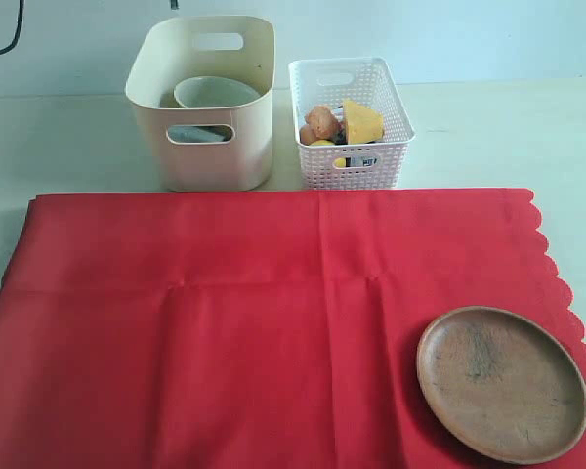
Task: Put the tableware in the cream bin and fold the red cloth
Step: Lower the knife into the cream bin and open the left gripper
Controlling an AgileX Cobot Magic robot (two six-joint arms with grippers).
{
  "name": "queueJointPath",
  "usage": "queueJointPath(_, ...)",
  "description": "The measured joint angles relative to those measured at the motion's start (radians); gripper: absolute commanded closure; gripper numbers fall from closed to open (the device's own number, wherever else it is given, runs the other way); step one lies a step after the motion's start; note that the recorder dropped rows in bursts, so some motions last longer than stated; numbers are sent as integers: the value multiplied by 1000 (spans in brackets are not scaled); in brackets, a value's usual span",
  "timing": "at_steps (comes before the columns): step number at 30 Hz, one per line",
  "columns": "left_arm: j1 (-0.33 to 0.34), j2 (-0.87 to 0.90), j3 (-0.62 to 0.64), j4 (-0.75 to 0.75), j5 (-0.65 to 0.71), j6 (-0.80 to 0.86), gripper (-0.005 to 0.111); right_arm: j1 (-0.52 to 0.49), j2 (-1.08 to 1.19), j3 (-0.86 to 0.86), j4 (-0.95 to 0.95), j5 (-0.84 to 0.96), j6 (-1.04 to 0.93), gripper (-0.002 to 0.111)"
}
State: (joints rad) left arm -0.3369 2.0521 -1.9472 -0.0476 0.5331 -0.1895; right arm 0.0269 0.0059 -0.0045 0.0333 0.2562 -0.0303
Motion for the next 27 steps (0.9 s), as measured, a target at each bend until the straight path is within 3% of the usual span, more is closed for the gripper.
queueJointPath(11,-15,118,0,0,-109,94,107,0,0,0,0,0,0,108)
queueJointPath(21,-15,220,0,0,-85,102,107,0,0,0,0,0,0,108)
queueJointPath(27,-15,239,0,-2,2,102,107,0,0,0,0,0,0,108)
